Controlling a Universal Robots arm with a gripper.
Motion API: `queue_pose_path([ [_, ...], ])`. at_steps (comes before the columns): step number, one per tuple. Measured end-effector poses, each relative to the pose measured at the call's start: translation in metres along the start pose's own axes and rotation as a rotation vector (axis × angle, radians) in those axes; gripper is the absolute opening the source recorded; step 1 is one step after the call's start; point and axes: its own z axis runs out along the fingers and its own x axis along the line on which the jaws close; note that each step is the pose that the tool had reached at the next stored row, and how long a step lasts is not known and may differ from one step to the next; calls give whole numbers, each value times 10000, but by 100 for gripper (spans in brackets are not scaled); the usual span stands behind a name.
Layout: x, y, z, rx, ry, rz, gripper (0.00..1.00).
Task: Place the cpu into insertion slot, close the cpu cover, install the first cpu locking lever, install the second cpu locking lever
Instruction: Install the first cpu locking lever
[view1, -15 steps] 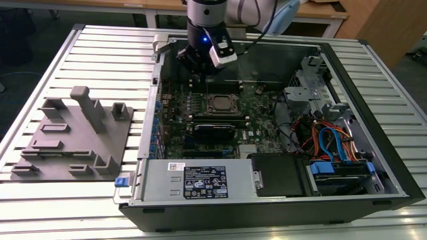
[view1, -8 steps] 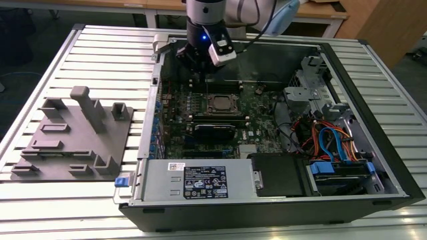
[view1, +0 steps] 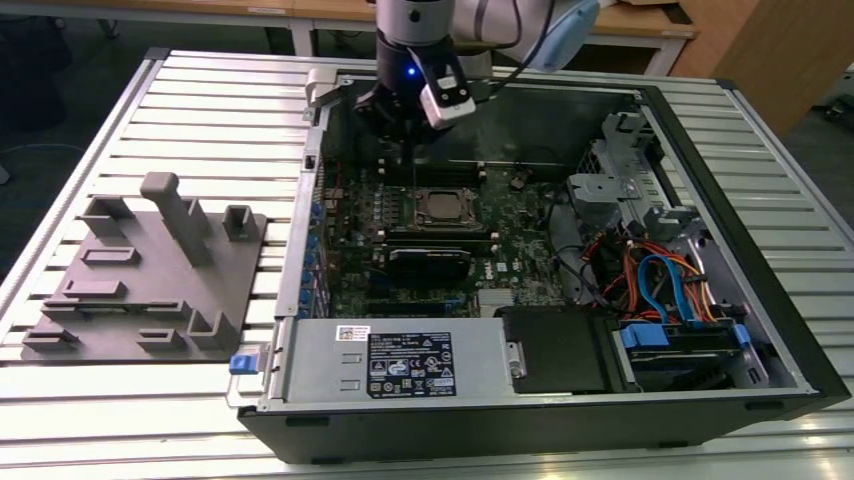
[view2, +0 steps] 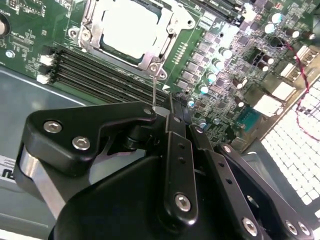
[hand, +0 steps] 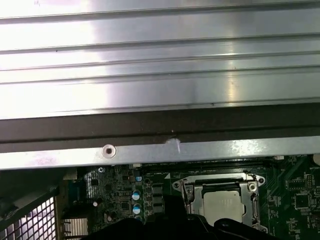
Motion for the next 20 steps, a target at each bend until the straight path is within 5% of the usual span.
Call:
queue_pose_path([
  [9, -149, 32, 2, 0, 0, -1, 10],
  [20, -158, 32, 2, 31, -2, -2, 10],
])
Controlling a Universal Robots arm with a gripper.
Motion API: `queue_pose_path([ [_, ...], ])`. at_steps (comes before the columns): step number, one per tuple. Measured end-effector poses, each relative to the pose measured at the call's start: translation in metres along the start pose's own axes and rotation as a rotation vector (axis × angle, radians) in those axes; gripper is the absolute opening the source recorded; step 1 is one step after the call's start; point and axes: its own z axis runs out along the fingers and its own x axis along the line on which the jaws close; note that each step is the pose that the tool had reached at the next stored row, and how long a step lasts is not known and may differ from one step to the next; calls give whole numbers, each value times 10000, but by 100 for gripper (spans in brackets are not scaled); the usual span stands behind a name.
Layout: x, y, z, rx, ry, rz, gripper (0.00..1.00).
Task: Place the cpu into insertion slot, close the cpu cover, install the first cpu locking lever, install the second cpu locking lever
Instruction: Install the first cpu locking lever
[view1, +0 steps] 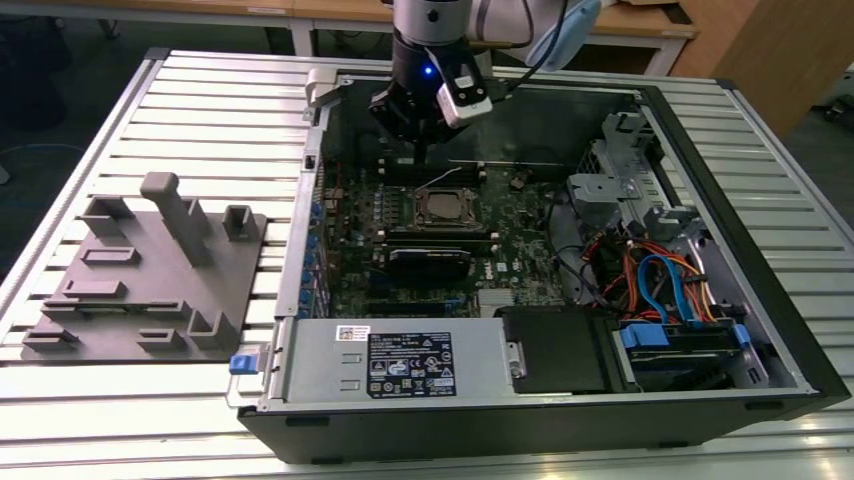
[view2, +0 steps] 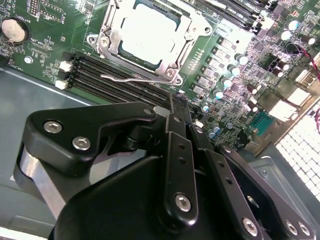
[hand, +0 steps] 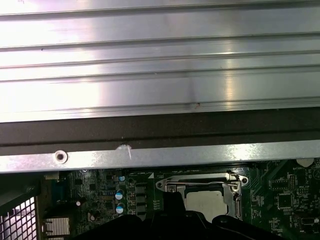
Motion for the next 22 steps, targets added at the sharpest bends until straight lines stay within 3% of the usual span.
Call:
queue_pose_path([
  [7, 0, 0, 0, 2, 0, 0, 10],
  [8, -1, 0, 1, -23, 3, 0, 10],
  [10, -8, -1, 7, -298, 26, 2, 10],
  [11, -11, -2, 13, -391, 34, 1, 10],
  [22, -90, -13, 90, -503, 42, 20, 10],
])
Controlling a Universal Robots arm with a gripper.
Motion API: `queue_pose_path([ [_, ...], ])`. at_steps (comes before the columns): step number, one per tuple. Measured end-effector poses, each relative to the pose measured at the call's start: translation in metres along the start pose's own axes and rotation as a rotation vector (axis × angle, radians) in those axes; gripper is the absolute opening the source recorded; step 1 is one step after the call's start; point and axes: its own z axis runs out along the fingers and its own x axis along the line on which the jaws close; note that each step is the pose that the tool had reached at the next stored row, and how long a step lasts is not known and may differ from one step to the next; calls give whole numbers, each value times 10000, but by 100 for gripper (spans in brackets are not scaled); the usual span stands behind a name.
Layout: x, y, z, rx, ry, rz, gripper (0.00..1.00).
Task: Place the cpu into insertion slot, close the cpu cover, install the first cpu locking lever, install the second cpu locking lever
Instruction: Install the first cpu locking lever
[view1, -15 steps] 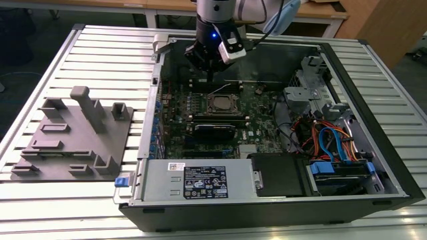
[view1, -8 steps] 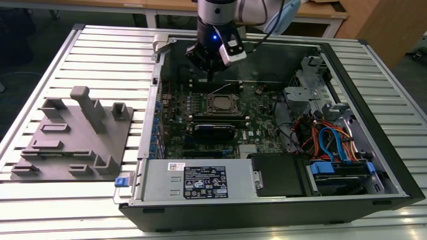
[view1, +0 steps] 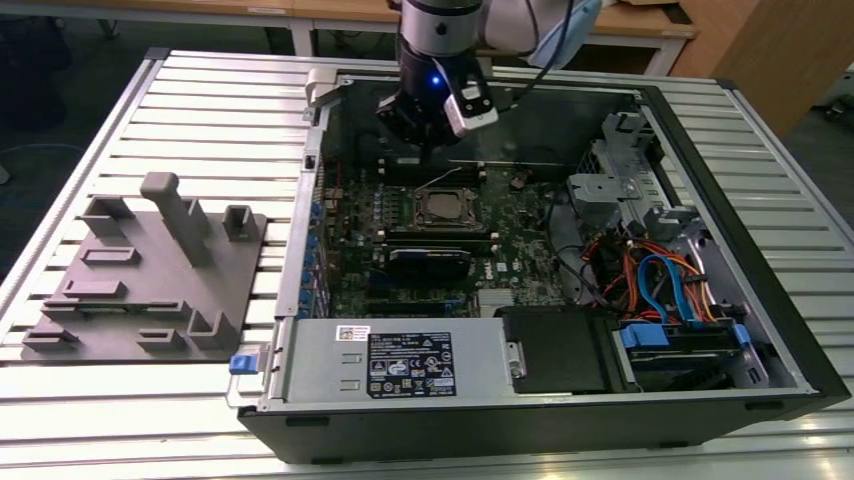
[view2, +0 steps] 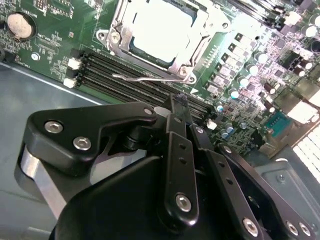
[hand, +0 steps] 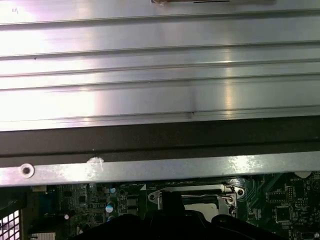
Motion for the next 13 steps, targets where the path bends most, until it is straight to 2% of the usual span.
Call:
queue_pose_path([
  [3, -11, -28, 11, -97, 4, 19, 10],
  [4, -13, -28, 18, -108, 3, 20, 10],
  [10, -19, -30, 40, -99, -15, 14, 10],
  [13, -25, -30, 57, -38, -21, 13, 10],
])
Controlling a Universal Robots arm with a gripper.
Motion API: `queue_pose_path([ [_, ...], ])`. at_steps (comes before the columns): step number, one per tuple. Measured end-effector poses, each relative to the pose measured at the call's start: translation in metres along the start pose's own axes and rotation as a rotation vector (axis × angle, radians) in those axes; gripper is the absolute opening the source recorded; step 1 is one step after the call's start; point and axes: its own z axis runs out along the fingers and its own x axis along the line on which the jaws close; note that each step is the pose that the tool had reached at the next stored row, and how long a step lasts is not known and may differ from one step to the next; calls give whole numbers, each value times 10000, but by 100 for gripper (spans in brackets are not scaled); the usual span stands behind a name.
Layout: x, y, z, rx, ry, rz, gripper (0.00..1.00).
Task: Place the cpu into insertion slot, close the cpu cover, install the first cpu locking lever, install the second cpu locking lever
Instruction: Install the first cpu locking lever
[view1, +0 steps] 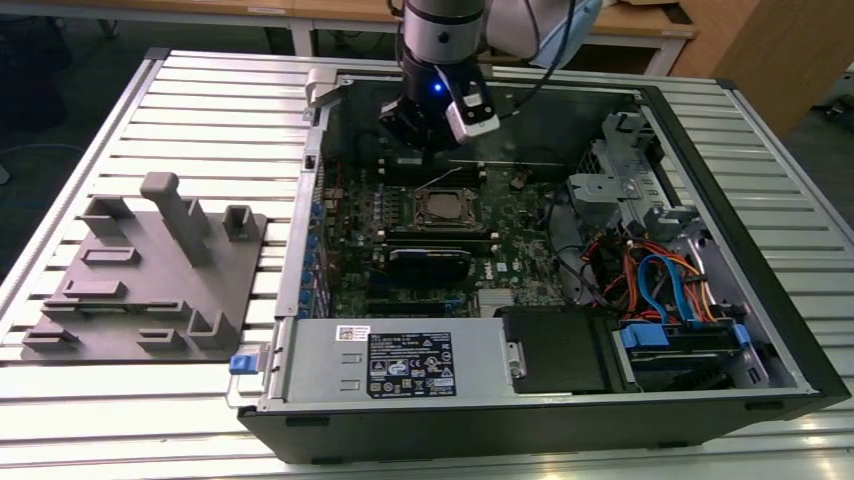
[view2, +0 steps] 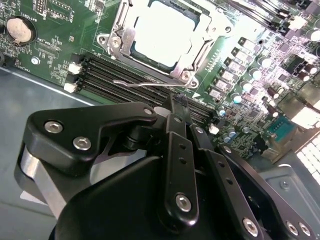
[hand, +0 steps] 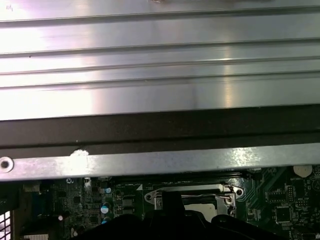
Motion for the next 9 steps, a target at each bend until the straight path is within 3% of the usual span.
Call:
queue_pose_path([
  [9, -87, 6, 27, 3, -1, -1, 10],
])
